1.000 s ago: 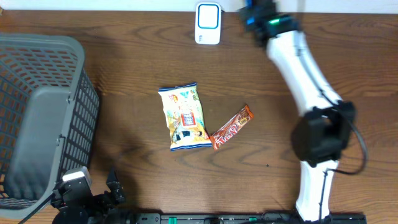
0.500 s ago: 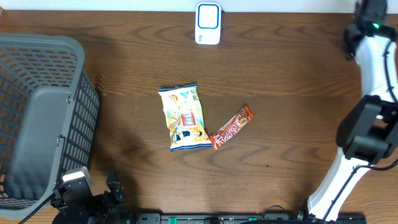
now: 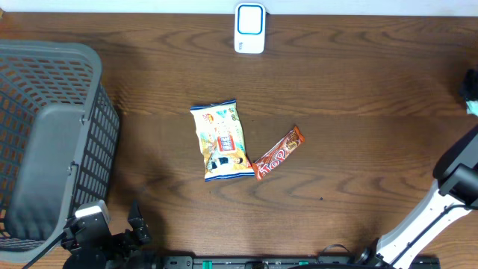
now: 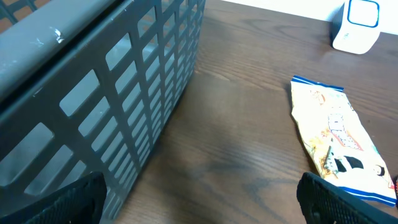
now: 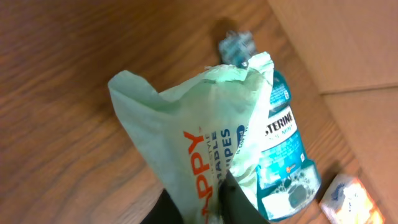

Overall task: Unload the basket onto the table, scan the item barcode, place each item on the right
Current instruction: 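Swing the right arm right and drop the wet-wipes beside the bottle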

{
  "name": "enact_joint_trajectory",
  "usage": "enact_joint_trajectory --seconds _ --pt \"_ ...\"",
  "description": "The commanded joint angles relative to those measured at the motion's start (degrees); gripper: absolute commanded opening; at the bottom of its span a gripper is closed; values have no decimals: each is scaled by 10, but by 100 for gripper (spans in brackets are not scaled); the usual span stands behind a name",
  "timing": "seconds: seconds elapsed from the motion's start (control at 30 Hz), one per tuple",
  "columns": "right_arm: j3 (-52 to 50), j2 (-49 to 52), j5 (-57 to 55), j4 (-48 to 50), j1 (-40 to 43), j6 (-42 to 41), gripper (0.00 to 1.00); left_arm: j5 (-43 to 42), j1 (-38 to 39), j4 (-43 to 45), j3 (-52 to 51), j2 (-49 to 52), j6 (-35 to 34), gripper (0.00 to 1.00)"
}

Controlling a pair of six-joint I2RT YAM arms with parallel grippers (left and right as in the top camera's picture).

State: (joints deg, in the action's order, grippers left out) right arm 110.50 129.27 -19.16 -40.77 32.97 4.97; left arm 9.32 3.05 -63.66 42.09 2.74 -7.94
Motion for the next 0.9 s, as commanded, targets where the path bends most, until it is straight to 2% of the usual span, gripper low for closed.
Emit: enact_joint_trajectory --seconds 0.0,0.03,0.07,0.13,0.33,0.5,0.7,0.8,0.87 --pt "-5 9 78 -1 12 -7 38 2 -2 1 3 -1 -5 98" --pt "-5 9 91 -1 13 -8 50 2 -2 1 3 -1 -5 98" --pt "-5 7 127 -1 13 -17 70 2 -2 1 3 -1 -5 98" --pt "-3 1 187 -1 12 -33 99 2 -2 1 3 -1 -5 98" --pt "-1 -71 459 2 3 -66 99 2 -2 1 3 -1 -5 98" --pt "-1 -137 620 -17 -26 -172 99 2 -2 1 3 -1 -5 98" --pt "-1 -161 649 -106 -116 -366 99 2 -2 1 3 -1 -5 98" --pt "-1 -160 667 -161 -168 -380 99 2 -2 1 3 -1 -5 98" --pt "-1 -160 666 -177 -208 -338 99 2 -2 1 3 -1 -5 98"
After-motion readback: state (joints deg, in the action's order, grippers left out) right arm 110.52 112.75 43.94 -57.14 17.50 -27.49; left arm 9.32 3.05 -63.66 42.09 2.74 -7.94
